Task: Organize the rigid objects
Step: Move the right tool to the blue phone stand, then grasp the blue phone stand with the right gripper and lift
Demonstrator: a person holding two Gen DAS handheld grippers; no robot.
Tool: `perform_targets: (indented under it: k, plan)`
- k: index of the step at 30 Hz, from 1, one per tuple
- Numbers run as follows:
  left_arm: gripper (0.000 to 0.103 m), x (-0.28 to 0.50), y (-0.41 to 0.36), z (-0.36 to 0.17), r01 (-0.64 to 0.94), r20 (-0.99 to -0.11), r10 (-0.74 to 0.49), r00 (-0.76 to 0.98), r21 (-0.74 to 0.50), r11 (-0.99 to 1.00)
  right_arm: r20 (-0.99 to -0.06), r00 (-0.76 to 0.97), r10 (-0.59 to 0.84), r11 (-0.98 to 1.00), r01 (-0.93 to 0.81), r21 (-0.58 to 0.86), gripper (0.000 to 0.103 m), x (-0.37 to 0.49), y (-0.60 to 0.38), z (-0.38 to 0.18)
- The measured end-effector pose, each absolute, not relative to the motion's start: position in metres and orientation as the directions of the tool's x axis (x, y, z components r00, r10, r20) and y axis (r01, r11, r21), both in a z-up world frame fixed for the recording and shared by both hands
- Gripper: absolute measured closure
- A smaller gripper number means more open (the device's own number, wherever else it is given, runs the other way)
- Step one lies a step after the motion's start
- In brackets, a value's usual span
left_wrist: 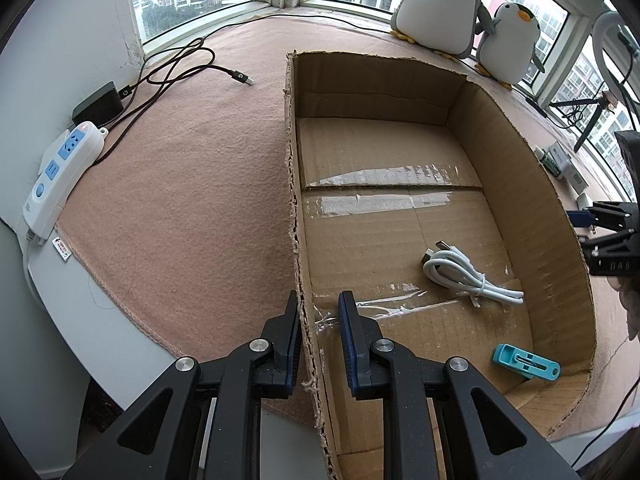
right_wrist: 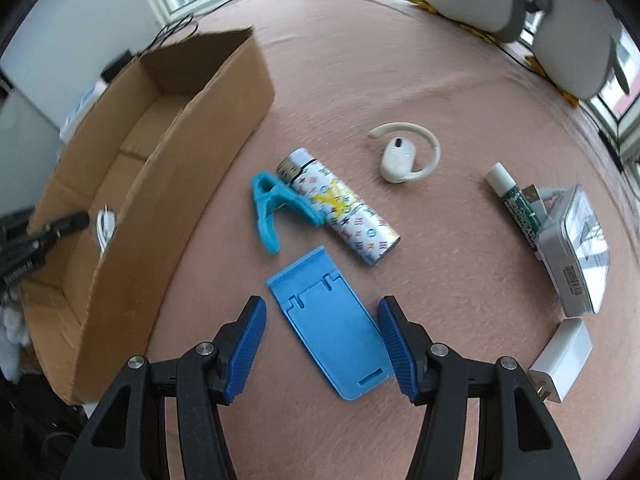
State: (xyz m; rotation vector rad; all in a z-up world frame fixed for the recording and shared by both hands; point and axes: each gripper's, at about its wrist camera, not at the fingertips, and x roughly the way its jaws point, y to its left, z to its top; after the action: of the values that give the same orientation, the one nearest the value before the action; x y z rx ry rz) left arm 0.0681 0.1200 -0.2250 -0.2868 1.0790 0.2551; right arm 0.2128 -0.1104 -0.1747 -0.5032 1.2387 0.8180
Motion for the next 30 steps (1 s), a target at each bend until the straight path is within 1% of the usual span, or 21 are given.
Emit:
perform_targets:
  k: [4, 10, 16, 17, 18, 24, 30]
  plan:
    - [0.084, 0.068, 0.120, -0.225, -0.342, -0.891, 0.065, 0.450, -0.105, 0.934, -0.963, 0.140, 0.230, 0.601, -0.798, 0.027, 0.049, 0.201, -0.102, -0.176]
    - [0.084, 0.067, 0.121, -0.225, -0.344, -0.890, 0.063, 0.451, -0.108, 0.933, -0.966, 0.137, 0.219, 0.614, -0.789, 0.027, 0.051, 0.197, -0.096, -0.176]
    - [0.084, 0.067, 0.122, -0.225, -0.347, -0.890, 0.059, 0.453, -0.115, 0.931, -0.969, 0.117, 0.216, 0.601, -0.799, 0.037, 0.064, 0.193, -0.092, -0.173]
    - [0.084, 0.067, 0.122, -0.225, -0.347, -0.890, 0.059, 0.453, -0.115, 0.931, -0.969, 0.114, 0.217, 0.603, -0.796, 0.042, 0.068, 0.193, -0.092, -0.172]
    - [0.084, 0.067, 0.122, -0.225, -0.347, -0.890, 0.059, 0.453, -0.115, 0.931, -0.970, 0.113, 0.215, 0.606, -0.794, 0.042, 0.069, 0.192, -0.093, -0.172]
    - [0.084, 0.067, 0.122, -0.225, -0.347, -0.889, 0.058, 0.453, -0.116, 0.931, -0.969, 0.125, 0.215, 0.625, -0.780, 0.038, 0.070, 0.179, -0.097, -0.170]
    - [0.084, 0.067, 0.122, -0.225, -0.346, -0.889, 0.058, 0.453, -0.116, 0.931, -0.960, 0.133, 0.245, 0.643, -0.764, 0.058, 0.070, 0.173, -0.127, -0.167]
